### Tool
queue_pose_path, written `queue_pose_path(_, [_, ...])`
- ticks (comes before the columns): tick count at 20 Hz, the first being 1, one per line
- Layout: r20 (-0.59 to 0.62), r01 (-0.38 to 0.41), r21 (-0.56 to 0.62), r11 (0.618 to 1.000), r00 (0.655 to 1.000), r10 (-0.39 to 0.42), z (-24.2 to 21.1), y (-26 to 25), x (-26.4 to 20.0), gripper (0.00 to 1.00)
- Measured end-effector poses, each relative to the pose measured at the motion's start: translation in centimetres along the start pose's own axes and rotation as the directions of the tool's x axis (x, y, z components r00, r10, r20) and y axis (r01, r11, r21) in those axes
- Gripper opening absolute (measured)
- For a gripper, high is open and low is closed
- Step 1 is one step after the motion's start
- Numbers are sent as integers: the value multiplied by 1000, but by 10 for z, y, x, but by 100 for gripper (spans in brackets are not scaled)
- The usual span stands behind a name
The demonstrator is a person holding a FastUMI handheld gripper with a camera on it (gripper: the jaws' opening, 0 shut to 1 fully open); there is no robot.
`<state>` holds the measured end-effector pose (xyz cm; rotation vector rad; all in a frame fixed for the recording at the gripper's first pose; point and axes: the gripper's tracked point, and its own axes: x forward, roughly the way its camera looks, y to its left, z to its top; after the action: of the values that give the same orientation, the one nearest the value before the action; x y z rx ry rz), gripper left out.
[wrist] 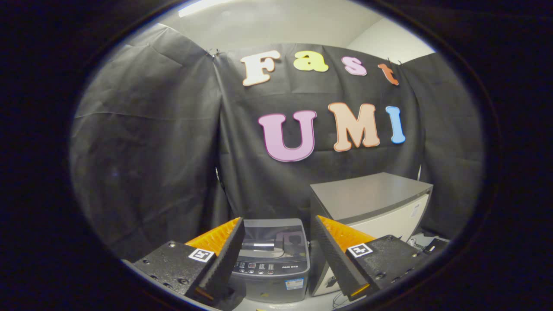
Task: Put the clothes into the washing machine and then close the washing machine lid.
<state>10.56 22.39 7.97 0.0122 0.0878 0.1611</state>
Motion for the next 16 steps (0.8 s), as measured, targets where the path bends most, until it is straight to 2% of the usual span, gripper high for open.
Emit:
queue_pose_path(5, [119,2,13,1000,993,-4,19,-8,-42,97])
queue_pose_path(10, [139,18,-61,998,990,-10,22,-10,-72,97])
queue_pose_path(16, [155,8,14,1000,988,-10,5,-11,-88,97])
